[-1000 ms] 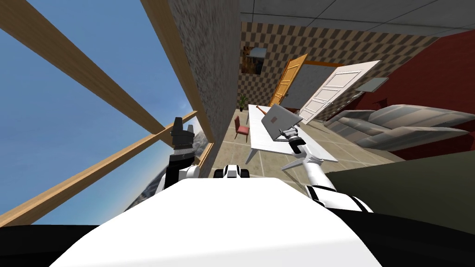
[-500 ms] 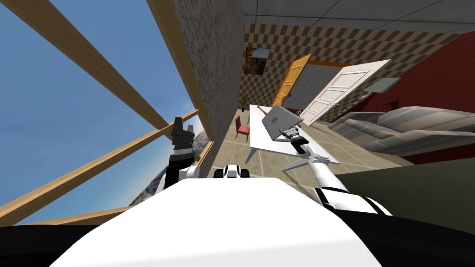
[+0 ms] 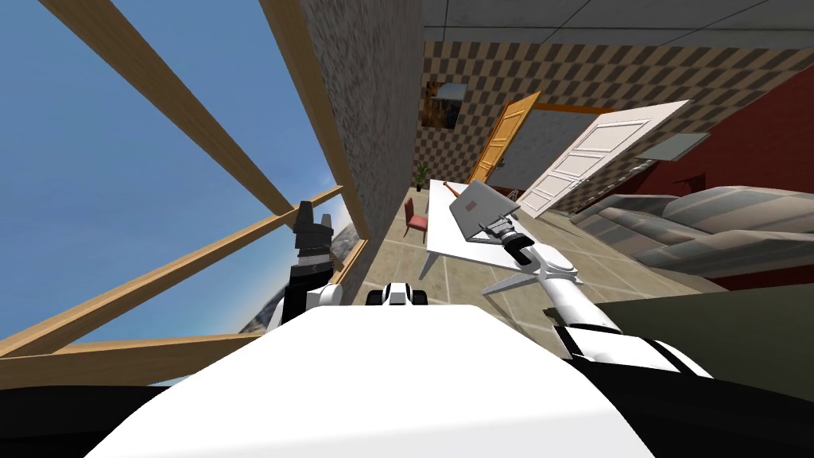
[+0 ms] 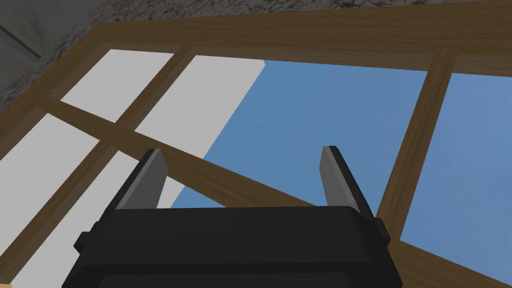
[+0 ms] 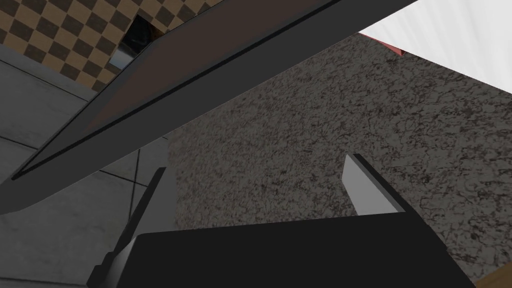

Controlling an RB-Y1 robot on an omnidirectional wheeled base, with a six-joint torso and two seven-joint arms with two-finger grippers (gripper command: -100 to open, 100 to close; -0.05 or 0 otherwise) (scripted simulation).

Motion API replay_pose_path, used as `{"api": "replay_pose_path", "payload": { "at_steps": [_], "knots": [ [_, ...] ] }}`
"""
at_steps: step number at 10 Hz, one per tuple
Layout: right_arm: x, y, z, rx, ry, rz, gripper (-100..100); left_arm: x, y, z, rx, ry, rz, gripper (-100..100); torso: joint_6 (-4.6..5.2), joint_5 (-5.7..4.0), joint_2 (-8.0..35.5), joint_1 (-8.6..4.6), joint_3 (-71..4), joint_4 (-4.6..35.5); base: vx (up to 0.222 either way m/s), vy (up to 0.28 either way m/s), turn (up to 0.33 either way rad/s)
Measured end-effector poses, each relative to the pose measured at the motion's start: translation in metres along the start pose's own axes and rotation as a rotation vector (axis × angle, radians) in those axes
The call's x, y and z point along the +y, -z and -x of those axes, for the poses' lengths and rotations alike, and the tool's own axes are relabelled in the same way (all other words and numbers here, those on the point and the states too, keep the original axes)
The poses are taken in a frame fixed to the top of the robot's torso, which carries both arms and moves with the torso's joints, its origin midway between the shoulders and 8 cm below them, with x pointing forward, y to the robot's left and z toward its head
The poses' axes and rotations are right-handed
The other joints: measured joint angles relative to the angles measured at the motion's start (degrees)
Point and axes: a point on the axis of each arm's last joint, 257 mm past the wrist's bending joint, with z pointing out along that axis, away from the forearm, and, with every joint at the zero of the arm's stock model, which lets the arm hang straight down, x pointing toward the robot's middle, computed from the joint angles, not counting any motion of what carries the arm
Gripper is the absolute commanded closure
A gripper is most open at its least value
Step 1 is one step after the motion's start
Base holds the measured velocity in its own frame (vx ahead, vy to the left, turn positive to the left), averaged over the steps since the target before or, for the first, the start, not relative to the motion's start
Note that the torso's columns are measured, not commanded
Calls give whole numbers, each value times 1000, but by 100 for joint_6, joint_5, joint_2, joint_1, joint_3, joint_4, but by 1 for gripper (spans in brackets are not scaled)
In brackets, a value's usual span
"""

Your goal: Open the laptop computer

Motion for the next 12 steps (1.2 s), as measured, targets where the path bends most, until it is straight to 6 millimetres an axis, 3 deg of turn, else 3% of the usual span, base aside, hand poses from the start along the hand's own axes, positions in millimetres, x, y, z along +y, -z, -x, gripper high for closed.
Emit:
{"api": "replay_pose_path", "payload": {
  "at_steps": [4, 5, 11, 12],
  "knots": [
    [2, 3, -3, 15, 23, 51, -100, 0, 0, 0, 0, 0, 0, 0, 1, 0, -9, 3, -4, -2, -32, -29, 32],
    [2, 3, -3, 15, 23, 51, 100, 0, 0, 0, 0, 0, 0, 0, 0, 2, -12, 6, -7, -3, 0, 0, 0],
    [15, -2, -8, -8, -224, 35, 100, 0, 0, 0, 0, 0, 0, 0, 1, 0, 4, 0, 3, 2, -32, -120, 30],
    [15, -2, -8, -9, -232, 36, -100, 0, 0, 0, 0, 0, 0, 0, 1, 7, -5, 26, -3, -1, 10, -23, -43]
  ]
}}
